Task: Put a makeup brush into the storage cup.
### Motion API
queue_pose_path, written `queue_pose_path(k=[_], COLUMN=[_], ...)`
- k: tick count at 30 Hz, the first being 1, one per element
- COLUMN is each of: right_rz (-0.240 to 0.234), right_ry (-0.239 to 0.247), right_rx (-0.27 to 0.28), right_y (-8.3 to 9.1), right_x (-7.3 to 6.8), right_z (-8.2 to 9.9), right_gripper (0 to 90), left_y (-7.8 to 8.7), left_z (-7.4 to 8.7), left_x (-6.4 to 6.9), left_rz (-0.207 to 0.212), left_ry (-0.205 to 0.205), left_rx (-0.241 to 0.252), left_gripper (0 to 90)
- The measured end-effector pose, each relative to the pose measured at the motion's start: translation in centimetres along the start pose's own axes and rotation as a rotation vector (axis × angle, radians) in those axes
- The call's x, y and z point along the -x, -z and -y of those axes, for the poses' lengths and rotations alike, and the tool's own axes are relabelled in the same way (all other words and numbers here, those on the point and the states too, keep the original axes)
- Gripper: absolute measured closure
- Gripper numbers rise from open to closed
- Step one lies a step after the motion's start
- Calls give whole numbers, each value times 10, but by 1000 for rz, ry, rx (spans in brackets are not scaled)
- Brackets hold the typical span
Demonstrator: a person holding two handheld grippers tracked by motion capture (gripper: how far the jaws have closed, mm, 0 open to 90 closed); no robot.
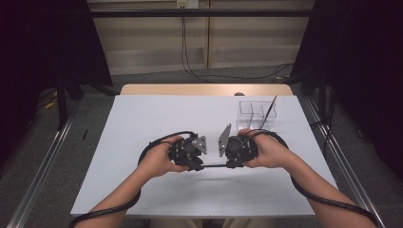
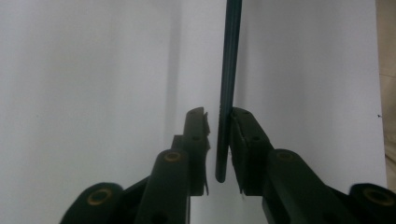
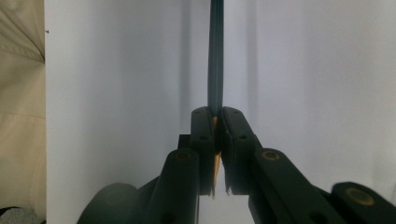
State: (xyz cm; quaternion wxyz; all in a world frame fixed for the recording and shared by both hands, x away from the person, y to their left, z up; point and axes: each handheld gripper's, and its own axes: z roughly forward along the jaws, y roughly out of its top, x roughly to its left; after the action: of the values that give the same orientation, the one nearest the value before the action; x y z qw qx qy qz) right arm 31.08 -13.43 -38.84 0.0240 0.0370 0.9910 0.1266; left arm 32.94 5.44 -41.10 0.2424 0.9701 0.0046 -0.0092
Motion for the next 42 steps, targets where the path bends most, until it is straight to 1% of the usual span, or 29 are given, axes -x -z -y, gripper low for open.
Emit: queue_pose_path(k=[3,4,7,8,9,10,12,13,14,16,17,18,19,21,23,26,27,29,30,32,33,34,35,36,37,38,40,41,42], right_rz=[4,4,5,8,8,10,9,12,12,10,8,6,9,2,12,16,19,27,18,19,12,5,2,-7,-2,-5,-15,-9,-1], right_ry=[0,1,5,1,10,10,9,22,26,20,15,7,3,5,0,-5,-16,-14,-31,-42,-46,-62,-60,-76,-81,-78,-83,-82,-99], right_rx=[10,9,23,27,30,32,36,38,45,40,43,42,51,56,56,66,75,78,81,91,94,83,83,81,80,84,84,94,100], right_y=[1,2,2,3,4,5,7,7,8,8,8,8,7,6,4,3,3,4,5,6,6,7,7,7,7,7,9,9,10], right_x=[0,0,0,-1,0,-1,-1,0,1,0,1,0,1,1,0,0,0,1,1,2,3,3,4,4,5,5,5,6,7], right_z=[-1,-1,-2,-2,-3,-3,-4,-4,-5,-5,-5,-5,-4,-3,-3,-3,-3,-2,-1,0,1,2,2,3,4,5,8,9,10], right_gripper=[842,842,843,842,843,842,842,842,843,842,841,836,829,760,642,502,463,365,306,252,231,195,178,150,117,79,67,66,69], left_y=[-2,-2,-4,-5,-5,-6,-7,-7,-8,-7,-7,-6,-7,-6,-5,-4,-4,-3,-3,-3,-2,-2,-2,-1,0,0,1,1,1], left_z=[0,-1,-1,-2,-2,-2,-2,-2,-2,-1,-1,-1,-1,-1,-1,-1,0,1,2,3,3,3,4,4,4,4,4,4,4], left_x=[1,0,1,1,1,0,0,1,1,2,3,2,2,3,3,3,3,2,2,3,2,2,2,2,1,1,1,1,1], left_rz=[8,12,14,9,10,16,22,20,22,12,21,26,23,25,21,19,20,17,15,14,13,11,11,10,6,4,5,5,5], left_ry=[4,-3,2,-2,-9,-24,-28,-21,-17,-18,-18,-29,-27,-24,-32,-38,-33,-40,-37,-23,-40,-38,-24,-24,-35,-33,-36,-36,-25], left_rx=[6,3,2,-2,-8,-20,-20,-23,-12,-9,-7,-18,-14,-14,-17,-24,-25,-37,-35,-30,-42,-41,-36,-37,-47,-44,-47,-47,-39], left_gripper=[820,823,823,823,825,829,835,839,840,846,847,850,851,853,853,854,854,854,854,854,855,854,854,854,854,854,854,854,854])
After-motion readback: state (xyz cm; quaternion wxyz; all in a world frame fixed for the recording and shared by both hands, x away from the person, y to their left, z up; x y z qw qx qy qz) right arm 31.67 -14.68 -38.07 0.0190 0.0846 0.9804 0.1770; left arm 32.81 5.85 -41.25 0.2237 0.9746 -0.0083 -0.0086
